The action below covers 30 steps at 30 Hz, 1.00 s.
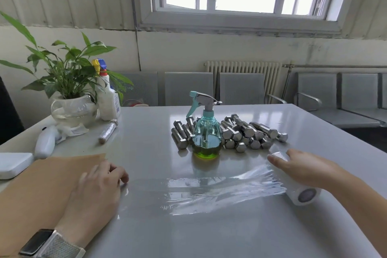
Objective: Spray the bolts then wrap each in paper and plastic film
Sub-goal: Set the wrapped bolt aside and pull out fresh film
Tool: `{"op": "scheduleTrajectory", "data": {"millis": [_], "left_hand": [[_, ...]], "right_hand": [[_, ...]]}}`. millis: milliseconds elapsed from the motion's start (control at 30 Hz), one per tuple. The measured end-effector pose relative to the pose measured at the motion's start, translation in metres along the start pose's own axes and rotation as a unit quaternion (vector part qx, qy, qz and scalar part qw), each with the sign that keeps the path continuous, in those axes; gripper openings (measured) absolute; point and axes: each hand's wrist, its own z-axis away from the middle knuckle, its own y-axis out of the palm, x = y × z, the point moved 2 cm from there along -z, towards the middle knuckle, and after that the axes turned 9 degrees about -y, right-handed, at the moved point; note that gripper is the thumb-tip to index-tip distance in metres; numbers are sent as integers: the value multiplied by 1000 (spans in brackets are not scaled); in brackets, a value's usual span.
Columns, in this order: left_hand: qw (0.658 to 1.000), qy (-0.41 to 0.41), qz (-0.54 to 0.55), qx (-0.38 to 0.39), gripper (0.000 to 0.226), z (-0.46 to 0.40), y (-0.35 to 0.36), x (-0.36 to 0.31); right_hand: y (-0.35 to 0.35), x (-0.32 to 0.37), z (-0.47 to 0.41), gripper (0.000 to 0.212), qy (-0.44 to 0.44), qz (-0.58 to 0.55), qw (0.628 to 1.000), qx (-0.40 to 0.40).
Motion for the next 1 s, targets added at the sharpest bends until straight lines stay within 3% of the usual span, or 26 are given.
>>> {"op": "scheduleTrajectory", "data": {"millis": [167, 333, 500, 667, 867, 933, 1000], "left_hand": [[998, 22, 3, -54, 14, 4, 0, -4], [995, 58, -35, -73, 37, 5, 4, -4], [996, 43, -27, -73, 37, 3, 10, 1], [996, 39, 8, -74, 36, 1, 8, -4], [993, 26, 60, -97, 37, 3, -1, -15], [993, 22, 83, -86, 33, 3, -2, -22], [992, 31, 104, -60, 22, 5, -7, -27]], "right_hand": [[1, 1, -2, 59, -1, -1, 1000, -18], [-1, -3, -3, 62, 8, 0, 1000, -22], [-4, 0, 0, 68, -3, -12, 1000, -14], [-9, 8, 9, 90, 0, 33, 999, -34], [-15, 18, 20, 87, 3, 68, 997, -37], [-27, 32, 28, 79, 1, 104, 992, -76], [-48, 66, 42, 65, -41, 109, 979, -167]]}}
